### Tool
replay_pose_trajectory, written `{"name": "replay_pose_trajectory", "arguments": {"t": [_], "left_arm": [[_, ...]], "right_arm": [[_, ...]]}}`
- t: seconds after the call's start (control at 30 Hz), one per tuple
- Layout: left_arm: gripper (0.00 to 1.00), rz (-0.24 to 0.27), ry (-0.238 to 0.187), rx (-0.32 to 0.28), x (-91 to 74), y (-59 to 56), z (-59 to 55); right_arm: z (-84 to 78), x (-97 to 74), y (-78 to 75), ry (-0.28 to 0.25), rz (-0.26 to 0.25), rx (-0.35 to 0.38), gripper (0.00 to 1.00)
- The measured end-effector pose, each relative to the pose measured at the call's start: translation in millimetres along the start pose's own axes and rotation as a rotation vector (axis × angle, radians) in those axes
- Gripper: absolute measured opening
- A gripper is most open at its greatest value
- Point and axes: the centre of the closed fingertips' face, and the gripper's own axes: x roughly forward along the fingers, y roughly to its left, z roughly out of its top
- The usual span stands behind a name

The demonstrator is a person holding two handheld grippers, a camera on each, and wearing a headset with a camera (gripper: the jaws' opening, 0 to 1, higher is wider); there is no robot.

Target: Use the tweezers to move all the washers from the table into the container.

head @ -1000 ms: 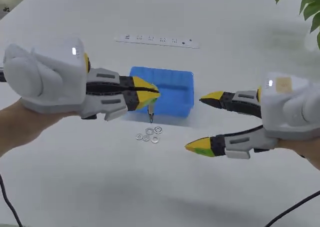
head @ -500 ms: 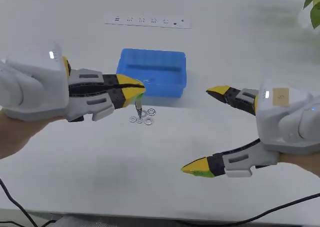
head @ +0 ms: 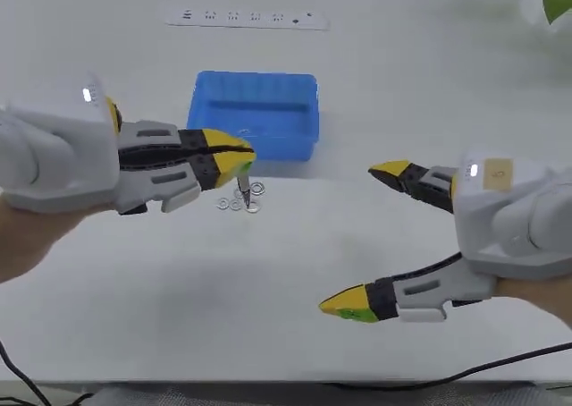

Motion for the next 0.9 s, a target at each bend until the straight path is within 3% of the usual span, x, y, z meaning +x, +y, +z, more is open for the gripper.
{"name": "replay_pose_trajectory", "arguments": {"t": [0.33, 0.9], "left_arm": [[0.05, -0.020, -0.007, -0.008, 6.6, 2.0, -2.8], [0.05, -0.041, 0.011, -0.026, 11.3, 2.0, -14.9]], "right_arm": [[-10.7, 3.6, 7.6, 0.019, 0.018, 0.044, 1.00], [-4.7, 9.3, 6.2, 0.001, 0.038, 0.073, 1.00]]}}
